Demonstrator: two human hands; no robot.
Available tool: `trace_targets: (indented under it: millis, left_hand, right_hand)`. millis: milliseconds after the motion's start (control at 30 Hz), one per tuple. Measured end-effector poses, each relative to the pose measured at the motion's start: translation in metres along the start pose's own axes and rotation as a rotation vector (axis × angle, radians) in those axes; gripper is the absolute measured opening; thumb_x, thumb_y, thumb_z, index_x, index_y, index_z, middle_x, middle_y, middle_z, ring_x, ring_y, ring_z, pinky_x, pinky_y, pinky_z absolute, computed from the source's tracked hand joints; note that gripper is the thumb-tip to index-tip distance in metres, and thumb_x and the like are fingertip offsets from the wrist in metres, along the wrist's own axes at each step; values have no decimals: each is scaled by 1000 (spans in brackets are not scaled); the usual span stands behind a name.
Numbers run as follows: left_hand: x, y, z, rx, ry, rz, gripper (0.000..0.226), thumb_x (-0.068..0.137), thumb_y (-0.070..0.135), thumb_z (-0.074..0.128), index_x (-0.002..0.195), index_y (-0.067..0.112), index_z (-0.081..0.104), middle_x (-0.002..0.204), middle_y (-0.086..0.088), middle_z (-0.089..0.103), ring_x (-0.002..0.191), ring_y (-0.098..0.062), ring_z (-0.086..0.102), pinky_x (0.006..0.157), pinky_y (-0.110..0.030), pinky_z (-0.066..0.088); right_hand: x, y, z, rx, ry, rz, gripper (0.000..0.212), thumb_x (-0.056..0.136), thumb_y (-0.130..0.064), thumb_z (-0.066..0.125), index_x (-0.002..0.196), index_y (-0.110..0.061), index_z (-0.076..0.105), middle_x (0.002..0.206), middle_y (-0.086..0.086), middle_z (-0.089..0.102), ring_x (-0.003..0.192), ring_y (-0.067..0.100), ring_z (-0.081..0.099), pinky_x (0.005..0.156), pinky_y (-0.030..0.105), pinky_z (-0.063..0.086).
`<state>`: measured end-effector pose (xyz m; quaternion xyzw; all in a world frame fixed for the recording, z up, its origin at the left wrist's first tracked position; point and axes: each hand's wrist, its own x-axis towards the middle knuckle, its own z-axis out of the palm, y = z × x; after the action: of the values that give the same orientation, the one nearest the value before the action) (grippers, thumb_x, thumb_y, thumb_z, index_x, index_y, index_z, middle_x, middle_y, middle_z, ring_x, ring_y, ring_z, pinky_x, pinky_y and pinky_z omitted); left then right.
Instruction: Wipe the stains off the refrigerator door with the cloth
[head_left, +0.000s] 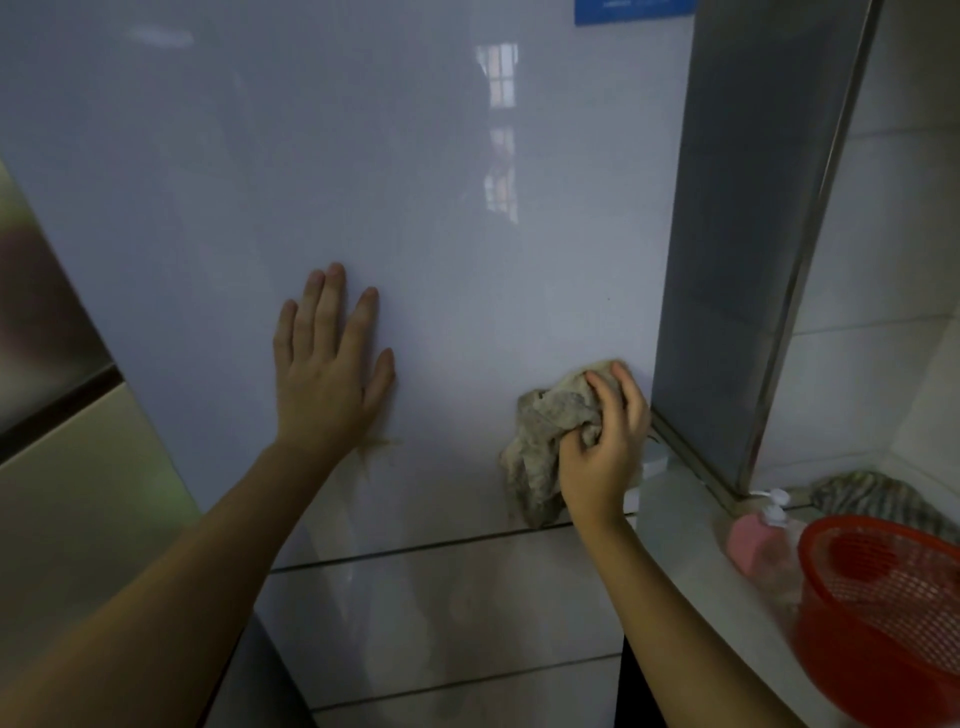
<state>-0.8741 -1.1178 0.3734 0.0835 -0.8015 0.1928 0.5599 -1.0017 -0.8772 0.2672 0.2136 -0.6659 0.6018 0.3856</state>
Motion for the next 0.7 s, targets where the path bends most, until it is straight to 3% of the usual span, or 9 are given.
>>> trace_targets:
  millis: [167,400,533,700]
  left_hand:
    - [-1,-1,3,-12,25,5,62,100,37,53,155,12,38,164,-21,28,154,-36,24,126,-53,21]
    - [-1,0,5,-17,56,9,61,100,36,54,153,11,40,163,-22,30,153,-37,26,125,-53,21]
    - [-1,-1,4,-20,39,11,63,100,37,54,154,12,37,163,-22,29,154,-36,25,125,-54,22]
    - [-1,-2,5,-21,23,9,63,101,39,52,155,13,35,164,-21,28,154,-36,24,125,-53,21]
  right_hand:
    - [-6,3,-1,-30,-41,9,57,79,-3,47,135,-8,60,155,8,41,148,30,37,119,54,38]
    - [-8,5,-3,-103,-130,-60,62,73,8,63,133,-8,58,162,12,32,154,31,26,122,56,31]
    - [-11,6,0,-48,-127,-76,50,69,18,63,112,-6,62,163,15,30,156,33,22,126,53,25]
    - [-12,11,2,-73,-138,-106,36,74,7,60,106,-8,64,162,13,32,156,32,22,125,55,26]
